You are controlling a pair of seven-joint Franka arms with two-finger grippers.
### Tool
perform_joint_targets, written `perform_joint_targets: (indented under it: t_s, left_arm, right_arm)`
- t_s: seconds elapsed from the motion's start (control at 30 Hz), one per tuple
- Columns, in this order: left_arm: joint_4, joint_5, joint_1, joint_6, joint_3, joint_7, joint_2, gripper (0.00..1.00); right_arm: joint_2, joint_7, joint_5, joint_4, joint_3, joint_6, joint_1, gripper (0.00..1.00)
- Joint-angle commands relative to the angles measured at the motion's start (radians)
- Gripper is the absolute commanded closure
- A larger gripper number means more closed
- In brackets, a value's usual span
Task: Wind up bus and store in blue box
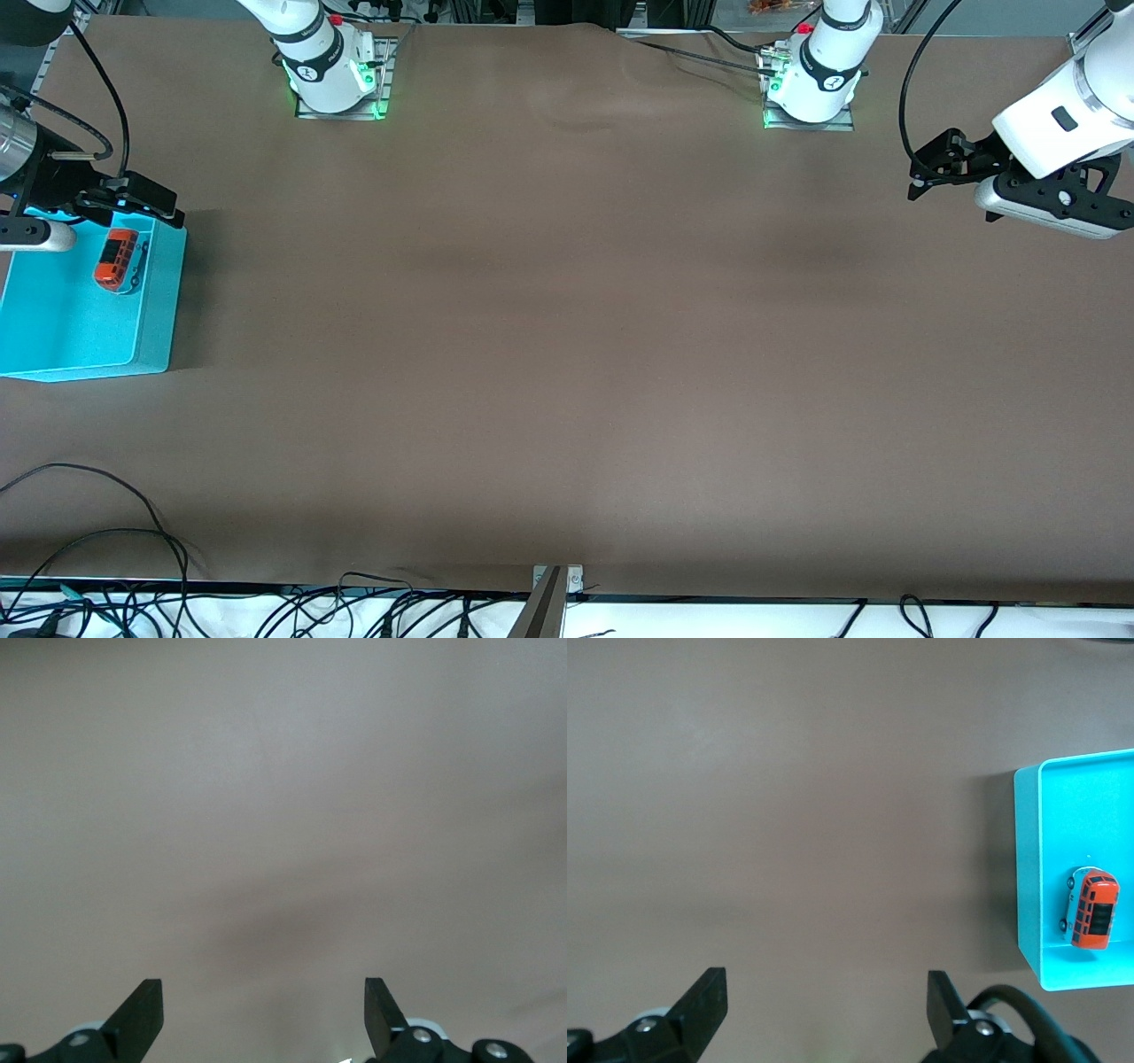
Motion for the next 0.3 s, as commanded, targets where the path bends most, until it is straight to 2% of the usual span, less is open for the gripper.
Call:
perform_joint_targets:
  t_s: [0.0, 0.27]
  left_arm:
    - [0.018, 0.025, 0.003, -0.018, -0.007, -0.009, -0.002, 0.0]
    - [0.016, 0.025, 0.004, -0.018, -0.007, -0.007, -0.002, 0.0]
  right_arm:
    - [0.012, -0.032, -0.017, 0.055, -0.006, -0.047, 0.005, 0.0]
    - [0.014, -0.042, -0.017, 0.058, -0.006, -0.049, 0.005, 0.0]
